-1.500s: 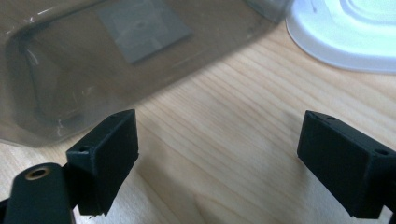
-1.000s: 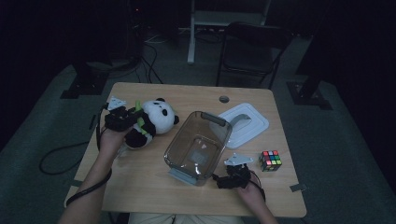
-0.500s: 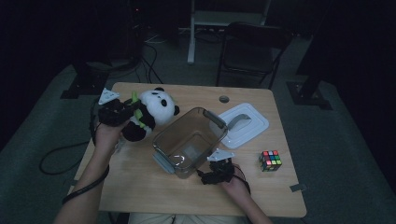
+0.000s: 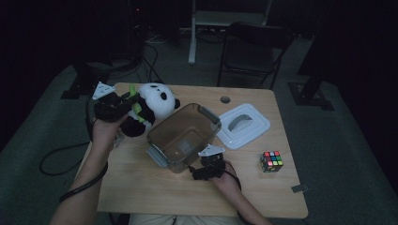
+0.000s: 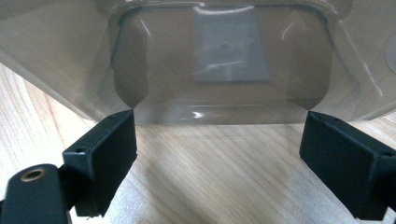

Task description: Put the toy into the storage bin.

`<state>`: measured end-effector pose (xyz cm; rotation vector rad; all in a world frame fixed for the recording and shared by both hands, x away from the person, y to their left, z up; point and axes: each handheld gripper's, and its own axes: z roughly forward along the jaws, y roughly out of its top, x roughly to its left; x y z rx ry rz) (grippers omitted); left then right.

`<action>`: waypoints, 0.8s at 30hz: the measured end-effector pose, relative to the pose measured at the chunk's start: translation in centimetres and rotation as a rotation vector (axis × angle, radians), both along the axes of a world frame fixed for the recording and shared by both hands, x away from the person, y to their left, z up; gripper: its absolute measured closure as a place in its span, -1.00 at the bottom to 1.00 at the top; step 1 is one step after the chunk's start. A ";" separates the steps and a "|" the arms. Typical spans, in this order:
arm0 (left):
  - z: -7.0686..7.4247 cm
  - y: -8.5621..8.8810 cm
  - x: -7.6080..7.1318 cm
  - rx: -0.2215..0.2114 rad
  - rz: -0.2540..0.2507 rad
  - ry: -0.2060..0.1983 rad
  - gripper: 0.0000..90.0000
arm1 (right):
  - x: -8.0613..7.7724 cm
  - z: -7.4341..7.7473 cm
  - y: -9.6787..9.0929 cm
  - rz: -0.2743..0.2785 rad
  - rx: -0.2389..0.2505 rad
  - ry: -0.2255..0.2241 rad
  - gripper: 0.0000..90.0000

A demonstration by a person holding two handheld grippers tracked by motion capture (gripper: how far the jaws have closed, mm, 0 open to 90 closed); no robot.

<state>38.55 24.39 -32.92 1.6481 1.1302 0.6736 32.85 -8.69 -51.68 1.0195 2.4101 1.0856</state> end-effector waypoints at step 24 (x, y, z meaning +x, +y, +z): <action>2.6 -8.1 -1.4 -0.037 -0.138 -0.020 0.56 | 0.0 0.0 -0.2 -0.006 0.011 -0.016 -0.76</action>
